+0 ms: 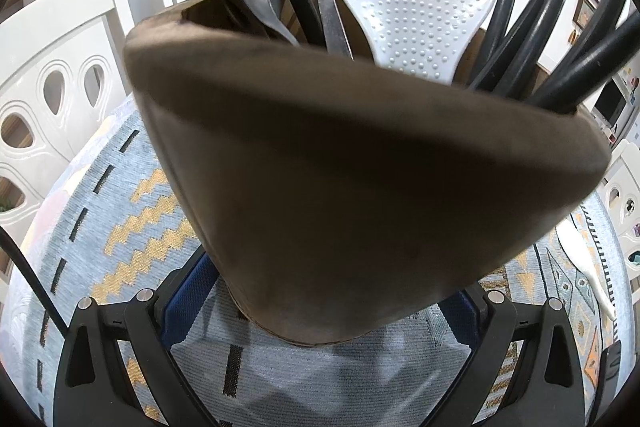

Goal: Organize utensils
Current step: 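Move the right gripper to the white ceramic spoon and grasp it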

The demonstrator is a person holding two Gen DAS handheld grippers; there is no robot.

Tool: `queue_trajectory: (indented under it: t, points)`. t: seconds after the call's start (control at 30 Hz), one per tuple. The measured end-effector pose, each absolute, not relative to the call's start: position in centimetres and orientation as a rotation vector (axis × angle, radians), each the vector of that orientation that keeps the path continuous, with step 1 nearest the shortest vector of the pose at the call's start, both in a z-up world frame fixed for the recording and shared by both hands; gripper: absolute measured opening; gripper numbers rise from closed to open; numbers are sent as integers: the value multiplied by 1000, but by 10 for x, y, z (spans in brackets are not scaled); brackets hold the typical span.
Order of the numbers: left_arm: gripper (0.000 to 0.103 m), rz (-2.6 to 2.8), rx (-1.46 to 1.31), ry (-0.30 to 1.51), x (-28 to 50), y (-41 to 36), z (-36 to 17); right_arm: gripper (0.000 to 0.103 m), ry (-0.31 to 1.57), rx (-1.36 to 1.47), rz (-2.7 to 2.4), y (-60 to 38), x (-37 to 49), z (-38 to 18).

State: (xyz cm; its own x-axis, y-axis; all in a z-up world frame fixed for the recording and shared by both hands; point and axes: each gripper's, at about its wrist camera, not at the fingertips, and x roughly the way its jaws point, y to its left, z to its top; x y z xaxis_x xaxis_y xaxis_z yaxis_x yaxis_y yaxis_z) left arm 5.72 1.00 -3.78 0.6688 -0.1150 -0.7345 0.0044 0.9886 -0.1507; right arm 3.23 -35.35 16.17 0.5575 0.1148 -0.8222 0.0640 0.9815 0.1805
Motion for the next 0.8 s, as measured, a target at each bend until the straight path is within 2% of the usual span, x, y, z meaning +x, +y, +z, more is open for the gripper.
queue_trajectory:
  t: [0.37, 0.53, 0.73, 0.8]
  points:
    - [100, -61, -130, 841, 61, 5, -40, 39, 1300, 82, -46, -385, 58, 47]
    - [100, -60, -128, 842, 61, 5, -41, 41, 1329, 153, -36, -402, 60, 29]
    - [100, -60, -128, 844, 61, 7, -42, 55, 1361, 219, 37, -416, 62, 20]
    - [100, -60, -128, 846, 61, 9, -41, 68, 1355, 237, 72, -417, 61, 19]
